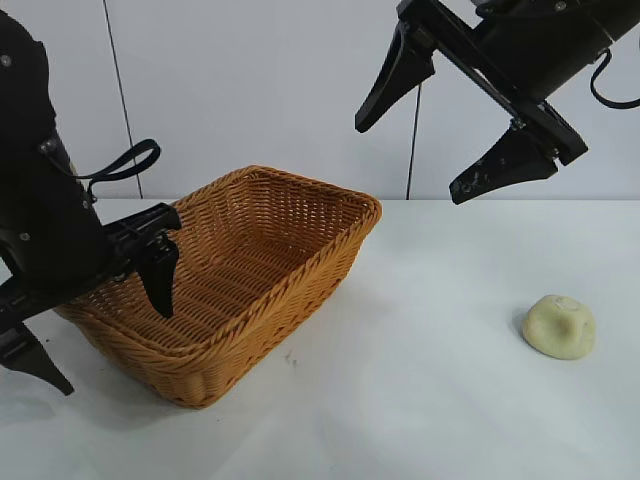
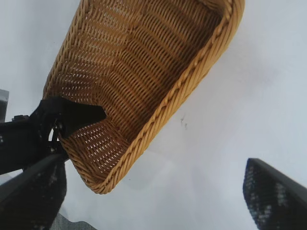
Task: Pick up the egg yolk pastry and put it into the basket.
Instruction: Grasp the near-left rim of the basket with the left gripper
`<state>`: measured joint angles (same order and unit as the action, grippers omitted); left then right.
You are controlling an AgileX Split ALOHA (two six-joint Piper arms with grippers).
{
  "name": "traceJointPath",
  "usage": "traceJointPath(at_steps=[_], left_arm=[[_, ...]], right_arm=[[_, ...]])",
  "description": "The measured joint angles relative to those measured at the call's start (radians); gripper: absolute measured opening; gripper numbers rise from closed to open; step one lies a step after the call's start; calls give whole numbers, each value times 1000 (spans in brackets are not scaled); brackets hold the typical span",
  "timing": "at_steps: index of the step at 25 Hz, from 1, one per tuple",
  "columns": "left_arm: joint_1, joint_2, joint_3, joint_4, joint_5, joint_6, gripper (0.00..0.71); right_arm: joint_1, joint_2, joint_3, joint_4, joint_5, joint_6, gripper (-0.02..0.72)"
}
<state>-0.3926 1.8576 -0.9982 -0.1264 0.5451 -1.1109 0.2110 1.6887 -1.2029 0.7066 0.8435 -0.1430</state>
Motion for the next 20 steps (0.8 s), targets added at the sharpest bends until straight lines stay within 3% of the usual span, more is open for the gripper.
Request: traceJointPath(at_steps=[5, 7, 15, 20], left_arm=[[13, 0, 0, -1, 0, 32, 657], [13, 0, 0, -15, 0, 34, 615], [13, 0, 0, -64, 10, 36, 290], [15, 0, 0, -73, 17, 29, 123]], right_arm=[[0, 0, 0, 0, 10, 0, 694], [0, 0, 0, 0, 10, 0, 694], [0, 0, 0, 0, 9, 0, 694], [0, 0, 0, 0, 7, 0, 694]])
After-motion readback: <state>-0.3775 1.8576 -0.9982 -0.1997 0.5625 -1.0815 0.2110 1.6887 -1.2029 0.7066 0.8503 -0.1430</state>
